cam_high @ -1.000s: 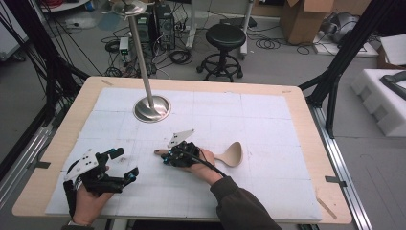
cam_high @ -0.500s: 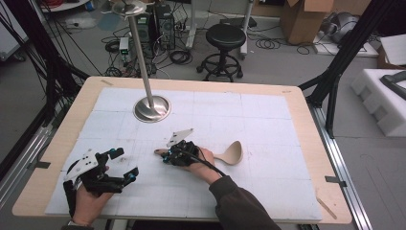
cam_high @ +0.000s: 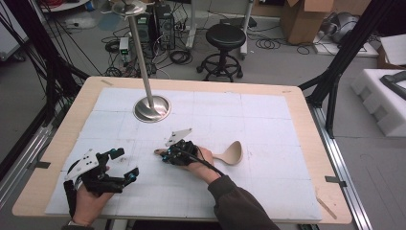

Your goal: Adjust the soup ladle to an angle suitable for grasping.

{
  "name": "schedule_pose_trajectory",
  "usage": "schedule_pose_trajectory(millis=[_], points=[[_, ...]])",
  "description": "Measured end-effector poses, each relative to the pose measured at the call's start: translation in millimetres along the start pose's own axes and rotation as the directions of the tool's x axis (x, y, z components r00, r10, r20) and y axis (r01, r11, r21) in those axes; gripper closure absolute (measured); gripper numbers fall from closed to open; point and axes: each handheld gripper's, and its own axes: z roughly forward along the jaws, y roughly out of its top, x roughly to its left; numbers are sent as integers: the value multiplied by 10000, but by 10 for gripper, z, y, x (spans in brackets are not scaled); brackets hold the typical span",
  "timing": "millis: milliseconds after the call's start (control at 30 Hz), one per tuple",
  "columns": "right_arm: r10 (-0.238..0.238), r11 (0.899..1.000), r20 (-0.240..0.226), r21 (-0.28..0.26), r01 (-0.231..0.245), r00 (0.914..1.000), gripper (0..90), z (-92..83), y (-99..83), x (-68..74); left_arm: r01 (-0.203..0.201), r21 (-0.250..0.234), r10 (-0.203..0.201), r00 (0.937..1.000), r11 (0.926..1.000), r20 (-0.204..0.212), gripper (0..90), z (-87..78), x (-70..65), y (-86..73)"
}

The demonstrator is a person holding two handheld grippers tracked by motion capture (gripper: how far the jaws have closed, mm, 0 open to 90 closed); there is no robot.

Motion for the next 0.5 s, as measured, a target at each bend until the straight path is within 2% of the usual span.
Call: schedule_pose_trajectory(millis=[400,500], points=[[-144,9997,-208,196,149,9997,900,0,16,32,-26,-13,26,10000,10000,-2,18,-9,3,3],[-417,9983,-317,392,430,9986,900,0,21,59,-8,-35,8,10000,10000,5,18,-8,5,2]])
